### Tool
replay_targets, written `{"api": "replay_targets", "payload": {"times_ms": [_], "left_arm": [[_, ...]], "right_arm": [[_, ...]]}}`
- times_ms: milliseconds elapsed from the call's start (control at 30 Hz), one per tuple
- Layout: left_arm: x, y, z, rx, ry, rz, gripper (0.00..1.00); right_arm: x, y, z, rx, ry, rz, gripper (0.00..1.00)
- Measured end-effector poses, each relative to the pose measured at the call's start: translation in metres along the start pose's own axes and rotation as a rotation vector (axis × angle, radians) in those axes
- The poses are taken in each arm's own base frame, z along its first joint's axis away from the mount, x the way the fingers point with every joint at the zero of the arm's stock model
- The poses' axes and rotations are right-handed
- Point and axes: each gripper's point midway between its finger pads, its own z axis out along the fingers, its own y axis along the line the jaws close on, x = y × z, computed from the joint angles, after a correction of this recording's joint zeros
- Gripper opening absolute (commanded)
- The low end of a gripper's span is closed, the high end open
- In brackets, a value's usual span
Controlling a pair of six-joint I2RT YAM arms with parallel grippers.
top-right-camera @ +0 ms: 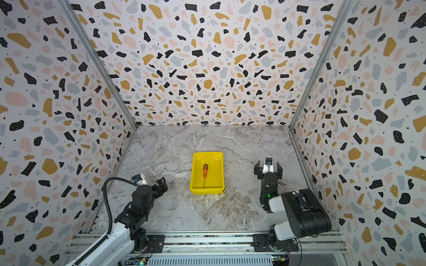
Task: Put the screwdriver in the bin
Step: Reset both arms
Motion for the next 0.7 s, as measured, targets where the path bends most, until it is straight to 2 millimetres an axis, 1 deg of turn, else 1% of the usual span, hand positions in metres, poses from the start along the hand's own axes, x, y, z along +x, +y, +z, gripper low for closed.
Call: {"api": "replay_targets", "payload": {"times_ms": [133,300,400,467,533,600,700], "left_arm": [[0.0,-0.001,0.0,0.006,0.003,-0.003,1.0],[0.001,-0.001,0.001,0.002,0.006,-0.005,1.0],[0.001,0.001,0.001,-0.006,0.0,-0.011,1.0],[0.001,0.004,0.002,-0.02,-0.009,-0.02,1.0],[0.0,0.009,0.003,-0.043,-0.016,-0.021,1.0],[-0.001,0.013,0.004,-0.072,-0.028,-0.019,1.0],[-0.007,0.021,0.004,-0.125,-0.058,-0.013,1.0]], "right_arm": [[-0.002,0.001,0.016,-0.027,0.027,0.017,0.99],[0.006,0.005,0.017,-0.078,0.056,0.023,0.99],[0.01,0.007,0.014,-0.106,0.058,0.026,0.99],[0.014,0.008,0.005,-0.127,0.037,0.031,0.99],[0.023,0.009,-0.005,-0.145,0.037,0.029,0.99],[0.029,0.01,-0.009,-0.154,0.05,0.025,0.99],[0.023,0.014,-0.006,-0.172,0.035,0.026,0.99]]}}
